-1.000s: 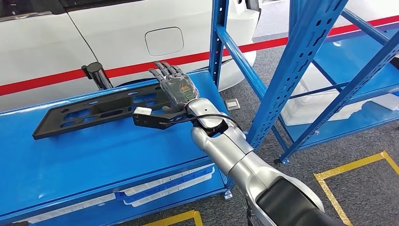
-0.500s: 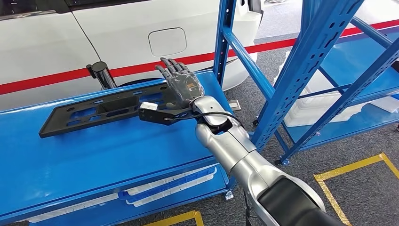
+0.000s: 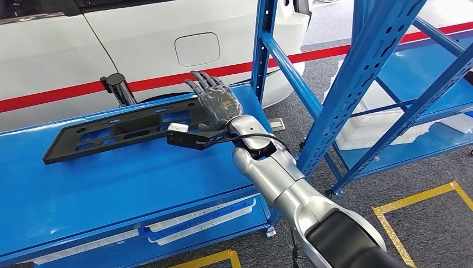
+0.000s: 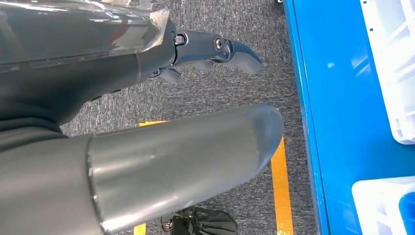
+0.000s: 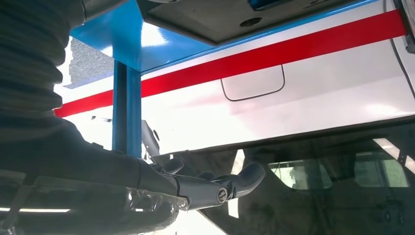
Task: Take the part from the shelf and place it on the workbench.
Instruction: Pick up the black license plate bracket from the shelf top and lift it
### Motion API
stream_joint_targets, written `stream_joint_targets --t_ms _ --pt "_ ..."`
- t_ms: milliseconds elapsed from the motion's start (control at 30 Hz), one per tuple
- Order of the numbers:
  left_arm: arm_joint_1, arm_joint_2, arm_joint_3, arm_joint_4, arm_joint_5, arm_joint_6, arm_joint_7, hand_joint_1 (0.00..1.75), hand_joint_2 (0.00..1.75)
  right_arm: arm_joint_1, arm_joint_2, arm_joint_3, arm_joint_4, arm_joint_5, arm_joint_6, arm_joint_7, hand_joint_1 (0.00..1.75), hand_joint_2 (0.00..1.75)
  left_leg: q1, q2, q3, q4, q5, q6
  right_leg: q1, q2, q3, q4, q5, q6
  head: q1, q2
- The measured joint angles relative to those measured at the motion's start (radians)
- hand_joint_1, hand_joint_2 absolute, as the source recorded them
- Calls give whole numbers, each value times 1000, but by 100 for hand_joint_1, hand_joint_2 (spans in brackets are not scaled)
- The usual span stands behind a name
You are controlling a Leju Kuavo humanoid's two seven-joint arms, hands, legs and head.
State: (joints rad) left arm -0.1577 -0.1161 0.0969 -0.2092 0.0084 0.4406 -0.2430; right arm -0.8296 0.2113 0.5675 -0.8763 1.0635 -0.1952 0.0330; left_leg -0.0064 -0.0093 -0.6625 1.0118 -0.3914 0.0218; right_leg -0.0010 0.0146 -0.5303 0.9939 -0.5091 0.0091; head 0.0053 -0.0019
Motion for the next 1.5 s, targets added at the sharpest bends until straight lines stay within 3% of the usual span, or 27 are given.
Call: stream_joint_targets --t_ms 300,667,1033,1500 --pt "-4 -5 0 0 -8 1 9 0 0 13 45 16 41 11 -5 -4 0 175 1 0 0 0 0 0 1 0 0 0 0 0 0 0" --pt "-6 -15 21 0 27 23 9 0 0 36 125 64 167 45 -56 56 0 175 0 0 0 0 0 0 1 0 0 0 0 0 0 0" --pt "29 -22 102 2 101 41 -39 0 0 33 142 279 214 -26 -52 156 0 175 0 0 0 0 0 0 1 0 0 0 -1 -1 0 0" --pt "75 -25 183 5 161 52 -85 0 0 -49 140 328 351 11 -220 229 0 175 0 0 0 0 0 0 1 -1 0 0 -1 0 0 0"
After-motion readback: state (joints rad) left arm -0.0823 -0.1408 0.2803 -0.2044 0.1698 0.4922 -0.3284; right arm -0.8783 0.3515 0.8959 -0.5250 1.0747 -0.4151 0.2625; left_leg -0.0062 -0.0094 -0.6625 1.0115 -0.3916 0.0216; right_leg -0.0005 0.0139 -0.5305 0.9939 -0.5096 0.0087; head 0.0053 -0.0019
